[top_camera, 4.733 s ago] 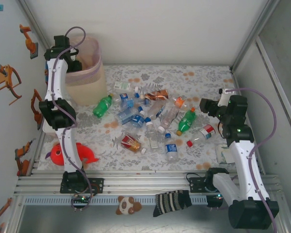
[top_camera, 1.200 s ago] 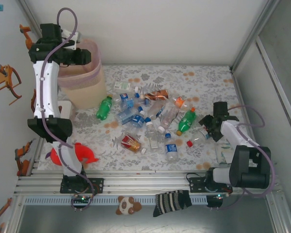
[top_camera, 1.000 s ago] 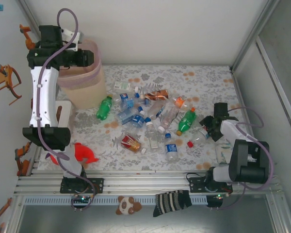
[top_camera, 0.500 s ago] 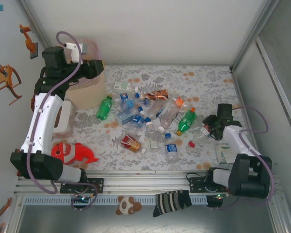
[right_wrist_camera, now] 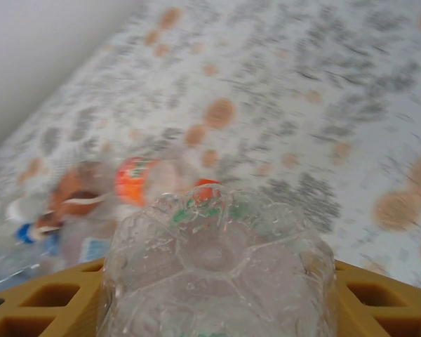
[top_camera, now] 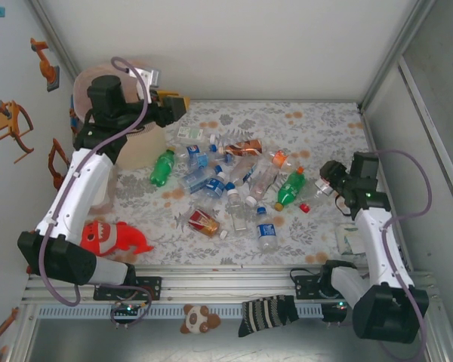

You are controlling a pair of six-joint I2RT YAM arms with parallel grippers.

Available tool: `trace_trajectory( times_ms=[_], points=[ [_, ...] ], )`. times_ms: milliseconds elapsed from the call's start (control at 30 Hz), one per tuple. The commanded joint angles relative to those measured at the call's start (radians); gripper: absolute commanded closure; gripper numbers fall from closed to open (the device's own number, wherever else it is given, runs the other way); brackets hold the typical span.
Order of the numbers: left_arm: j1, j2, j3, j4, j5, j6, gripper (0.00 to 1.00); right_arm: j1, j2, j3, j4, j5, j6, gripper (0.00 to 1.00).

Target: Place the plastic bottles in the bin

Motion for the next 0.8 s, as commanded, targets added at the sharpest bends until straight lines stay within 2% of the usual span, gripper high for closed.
trace_trajectory(
  times_ms=[0,200,300,467,600,767],
  points=[
    [-0.044,0.015,-0.002,0.062,0.083,0.043,0.44,-0.006,-0.043,0.075,0.091,-0.215,-0.118,0.46],
    [-0.126,0.050,-0.028,0.150,0.171,0.067,0.42,0.005,-0.090,0.094,0.287,-0.476,-0.215,0.48],
    [-0.178,0.060,-0.062,0.208,0.192,0.073,0.42,0.017,-0.096,0.097,0.389,-0.553,-0.215,0.50],
    [-0.272,0.046,-0.156,0.291,0.170,0.119,0.36,0.090,-0.095,0.088,0.558,-0.663,-0.224,0.53],
    [-0.347,0.023,-0.223,0.388,0.158,0.100,0.26,0.185,-0.085,0.127,0.561,-0.717,-0.283,0.54],
    [-0.455,-0.032,-0.257,0.315,0.069,0.179,0.17,0.322,-0.089,0.181,0.483,-0.711,-0.384,0.55]
  ],
)
